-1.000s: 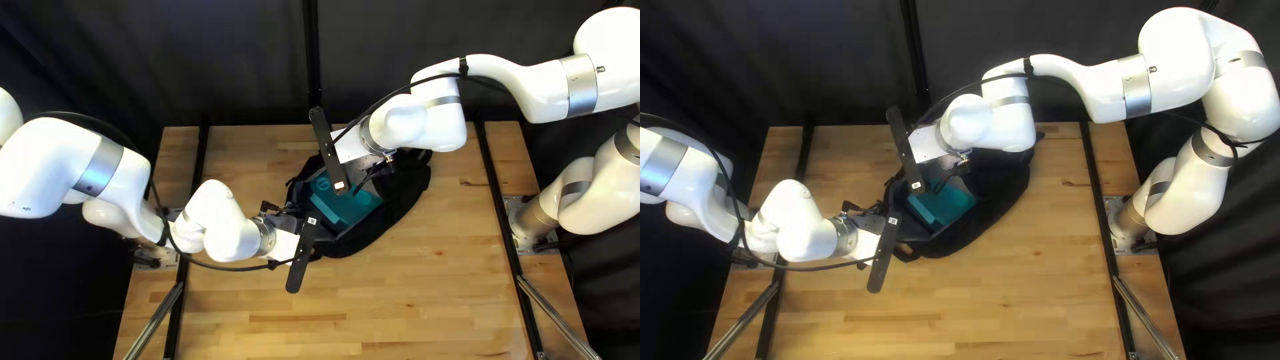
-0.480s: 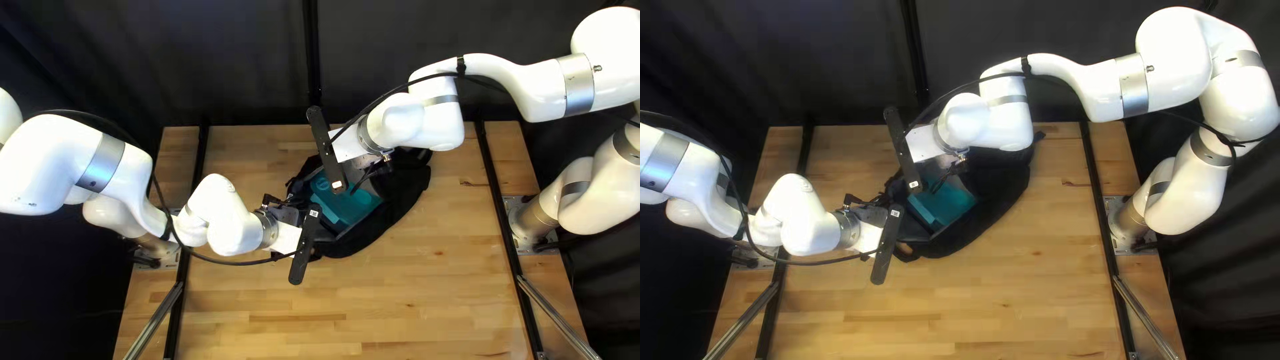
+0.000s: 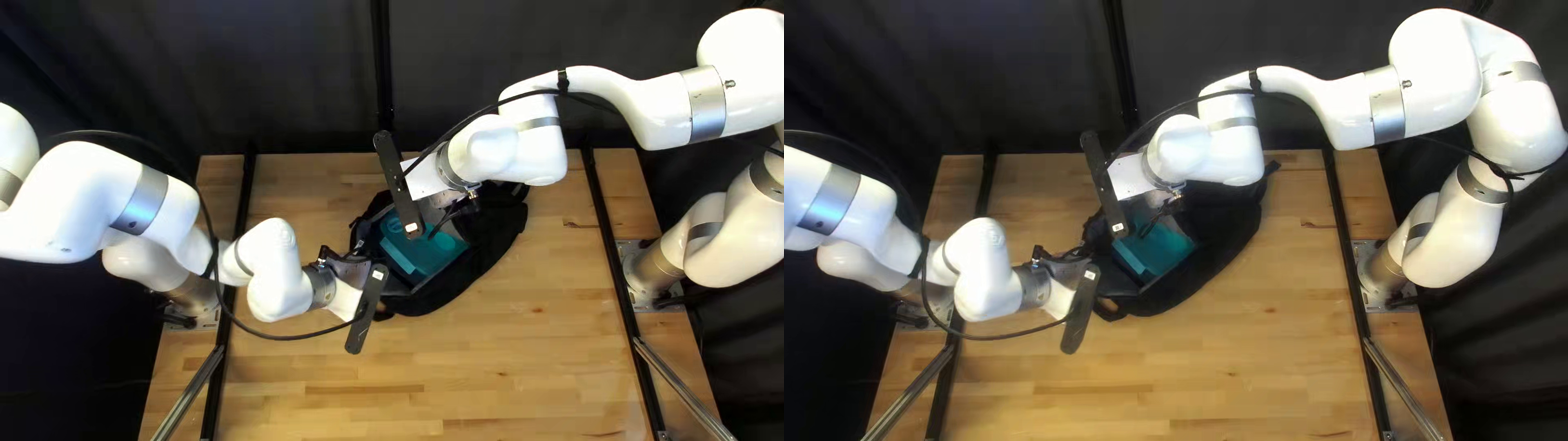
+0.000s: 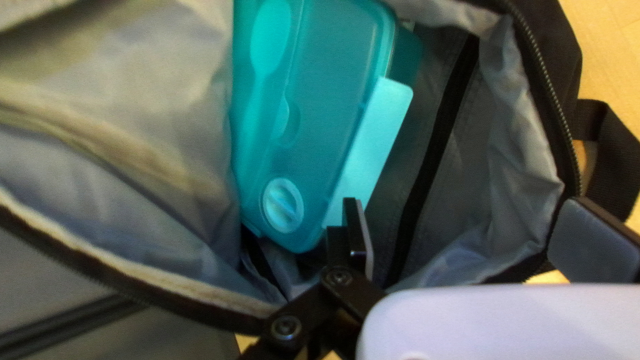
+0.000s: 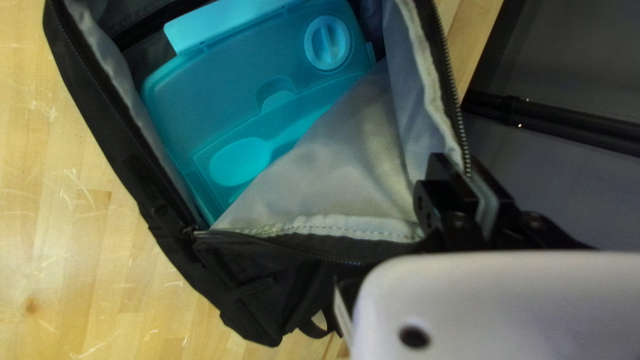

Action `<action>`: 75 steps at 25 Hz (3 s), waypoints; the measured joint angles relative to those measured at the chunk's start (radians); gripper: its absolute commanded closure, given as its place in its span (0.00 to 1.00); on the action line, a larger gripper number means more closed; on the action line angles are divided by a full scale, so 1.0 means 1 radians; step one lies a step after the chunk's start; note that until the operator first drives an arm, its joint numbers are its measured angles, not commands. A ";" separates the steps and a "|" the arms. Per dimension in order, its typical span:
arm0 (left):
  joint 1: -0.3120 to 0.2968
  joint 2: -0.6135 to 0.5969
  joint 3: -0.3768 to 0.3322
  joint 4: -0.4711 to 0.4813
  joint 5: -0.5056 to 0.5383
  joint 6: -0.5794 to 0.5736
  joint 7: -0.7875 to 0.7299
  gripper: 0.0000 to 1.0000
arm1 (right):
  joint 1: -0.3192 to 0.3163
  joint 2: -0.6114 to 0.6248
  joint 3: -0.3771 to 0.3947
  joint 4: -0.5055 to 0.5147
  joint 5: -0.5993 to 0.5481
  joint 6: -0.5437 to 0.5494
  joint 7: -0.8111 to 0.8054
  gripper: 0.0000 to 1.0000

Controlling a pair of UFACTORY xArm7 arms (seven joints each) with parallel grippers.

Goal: Remove a lunch box from a kids backpack

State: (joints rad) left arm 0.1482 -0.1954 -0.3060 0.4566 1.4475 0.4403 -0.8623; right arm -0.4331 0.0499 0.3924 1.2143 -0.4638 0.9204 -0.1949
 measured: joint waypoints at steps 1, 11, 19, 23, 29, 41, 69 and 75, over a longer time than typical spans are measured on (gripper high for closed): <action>0.007 0.008 0.004 0.002 0.038 -0.004 -0.024 0.00 | 0.000 0.001 0.000 0.001 0.000 -0.001 0.000 1.00; 0.058 0.071 0.046 0.040 0.153 -0.011 -0.062 0.00 | 0.000 0.006 0.000 0.008 0.002 0.003 -0.005 1.00; 0.080 0.176 0.065 0.096 0.195 0.019 -0.079 0.00 | -0.001 0.008 -0.001 0.009 0.000 0.002 -0.008 1.00; 0.080 0.180 0.065 0.102 0.176 0.030 -0.060 0.00 | 0.000 0.014 -0.001 0.015 -0.003 0.004 -0.010 1.00; 0.084 0.200 0.069 0.121 0.209 0.032 -0.077 0.00 | 0.000 0.019 0.000 0.025 -0.005 0.013 -0.016 1.00; 0.104 0.264 0.088 0.156 0.346 0.019 -0.188 0.00 | 0.003 0.025 0.002 0.053 0.001 0.047 -0.022 1.00; 0.133 0.266 0.114 0.175 0.303 -0.045 -0.105 1.00 | 0.007 0.058 0.003 0.094 -0.008 0.061 -0.034 1.00; 0.103 0.149 0.083 0.102 0.173 -0.008 -0.029 1.00 | 0.002 0.052 -0.001 0.085 -0.010 0.057 -0.035 1.00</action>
State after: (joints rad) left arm 0.2516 -0.0463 -0.2226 0.5582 1.6204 0.4325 -0.8909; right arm -0.4310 0.1023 0.3911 1.2994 -0.4734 0.9774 -0.2295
